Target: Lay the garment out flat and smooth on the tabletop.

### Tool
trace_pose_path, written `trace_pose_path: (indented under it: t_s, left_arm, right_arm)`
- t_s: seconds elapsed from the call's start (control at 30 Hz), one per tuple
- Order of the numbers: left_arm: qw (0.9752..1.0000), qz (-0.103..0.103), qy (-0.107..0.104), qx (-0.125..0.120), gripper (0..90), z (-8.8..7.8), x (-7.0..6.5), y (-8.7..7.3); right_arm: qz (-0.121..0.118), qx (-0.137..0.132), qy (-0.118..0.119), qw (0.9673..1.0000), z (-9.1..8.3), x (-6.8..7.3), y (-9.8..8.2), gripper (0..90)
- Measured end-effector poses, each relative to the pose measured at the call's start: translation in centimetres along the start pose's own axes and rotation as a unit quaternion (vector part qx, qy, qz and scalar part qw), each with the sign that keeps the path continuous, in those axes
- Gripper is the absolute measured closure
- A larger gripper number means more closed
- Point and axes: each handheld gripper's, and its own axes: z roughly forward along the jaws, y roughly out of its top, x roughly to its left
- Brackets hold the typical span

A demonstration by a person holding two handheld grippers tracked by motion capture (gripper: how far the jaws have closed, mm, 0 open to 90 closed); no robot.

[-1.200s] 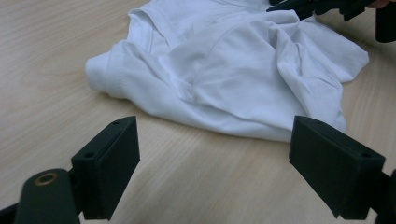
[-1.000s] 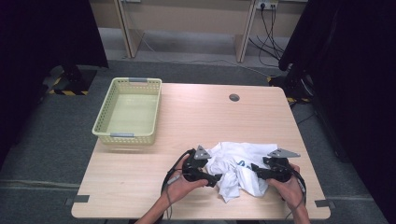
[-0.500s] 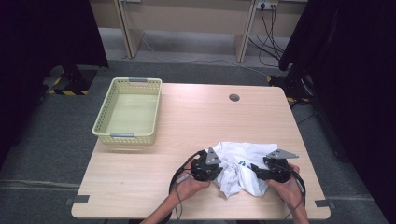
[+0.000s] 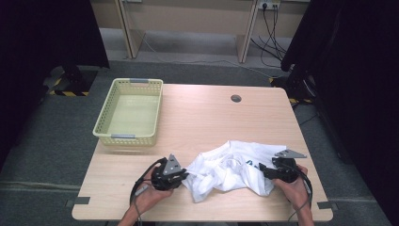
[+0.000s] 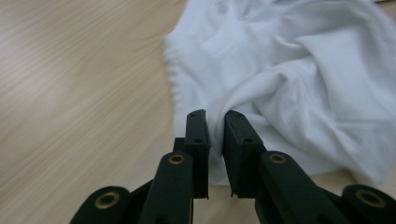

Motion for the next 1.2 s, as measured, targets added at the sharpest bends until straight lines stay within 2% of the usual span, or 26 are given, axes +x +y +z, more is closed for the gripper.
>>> trace_pose_path:
  t_s: [0.1, 0.13, 0.17, 0.27, 0.3, 0.33, 0.37, 0.4, 0.47, 0.53, 0.57, 0.6, 0.63, 0.67, 0.77, 0.8, 0.9, 1.03, 1.07, 1.13, 1.2]
  left_arm:
    - [0.9993, -0.033, 0.015, 0.000, 76.2, -0.4, 1.7, -1.0]
    - [0.9981, -0.058, 0.019, -0.009, 69.0, -0.9, 2.3, -1.2]
    - [0.9973, -0.069, 0.019, -0.015, 63.9, -1.1, 2.3, -1.2]
    - [0.9971, -0.073, 0.011, -0.018, 57.1, -1.5, 1.9, -1.1]
    - [0.9971, -0.074, 0.005, -0.017, 53.9, -1.5, 1.6, -1.1]
    - [0.9965, -0.082, -0.002, -0.018, 45.8, -1.4, 1.2, -1.0]
    - [0.9955, -0.092, -0.013, -0.017, 45.8, -1.2, 0.9, -1.0]
    - [0.9951, -0.096, -0.023, -0.012, 41.3, -1.1, 0.5, -1.1]
    - [0.9957, -0.087, -0.030, 0.005, 40.3, -0.7, -0.1, -1.3]
    - [0.9960, -0.085, -0.019, 0.020, 38.8, -0.3, -0.2, -1.7]
    - [0.9969, -0.076, -0.005, 0.022, 38.8, -0.3, -0.2, -2.0]
    - [0.9976, -0.048, 0.033, 0.038, 38.7, -0.4, -0.2, -2.0]
    - [0.9969, -0.044, 0.046, 0.045, 35.8, -0.6, -0.1, -1.9]
    - [0.9969, -0.044, 0.046, 0.045, 35.4, -0.6, -0.1, -1.9]
    - [0.9949, -0.029, 0.078, 0.057, 34.9, -0.7, 0.4, -1.7]
    - [0.9945, -0.032, 0.082, 0.056, 33.7, -0.6, 0.7, -1.6]
    - [0.9931, -0.058, 0.087, 0.054, 31.2, -0.5, 2.0, -1.8]
    - [0.9921, -0.050, 0.101, 0.056, 26.3, -1.1, 2.2, -2.1]
    - [0.9923, -0.078, 0.091, 0.031, 25.3, -1.5, 2.1, -2.2]
    - [0.9925, -0.086, 0.084, 0.023, 23.5, -1.9, 1.8, -2.2]
    - [0.9940, -0.080, 0.073, 0.016, 23.0, -2.4, 0.9, -2.3]
  right_arm:
    - [0.001, 0.000, -0.001, 1.0000, 0.0, 0.0, 0.0, 38.3]
    - [0.001, -0.001, -0.001, 1.0000, 0.0, 0.0, 0.0, 38.2]
    - [0.000, -0.001, -0.001, 1.0000, 0.0, -0.1, 0.0, 38.1]
    - [0.001, 0.000, -0.002, 1.0000, 0.0, 0.0, 0.0, 37.9]
    - [0.002, 0.001, -0.002, 1.0000, 0.0, 0.0, 0.1, 37.8]
    - [0.002, 0.000, -0.003, 1.0000, 0.0, 0.0, 0.0, 37.8]
    - [0.002, 0.000, -0.003, 1.0000, 0.0, 0.0, 0.0, 37.8]
    - [0.002, -0.001, -0.003, 1.0000, 0.0, 0.0, 0.0, 37.8]
    - [0.002, -0.001, -0.002, 1.0000, 0.0, 0.0, 0.0, 37.8]
    - [0.001, -0.003, -0.001, 1.0000, 0.0, -0.1, -0.1, 37.8]
    - [0.001, -0.003, -0.001, 1.0000, 0.0, -0.1, -0.1, 37.8]
    - [0.002, -0.002, -0.002, 1.0000, 0.0, -0.2, 0.0, 37.8]
    - [0.003, -0.001, -0.003, 1.0000, 0.0, -0.3, 0.0, 37.8]
    - [0.003, -0.001, -0.003, 1.0000, 0.0, -0.3, 0.0, 37.8]
    - [0.009, -0.003, -0.009, 0.9999, -0.1, -0.7, -0.2, 37.8]
    - [0.018, -0.003, -0.015, 0.9997, -0.2, -1.1, -0.2, 37.8]
    - [0.024, -0.005, -0.023, 0.9994, -0.3, -1.6, -0.4, 37.8]
    - [0.031, -0.003, -0.028, 0.9991, -0.5, -2.2, -0.5, 37.8]
    - [0.032, -0.002, -0.030, 0.9991, -0.5, -2.2, -0.5, 37.7]
    - [0.034, 0.004, -0.028, 0.9990, -0.6, -2.2, -0.4, 37.1]
    - [0.037, 0.006, -0.026, 0.9990, -0.6, -2.2, -0.4, 37.0]
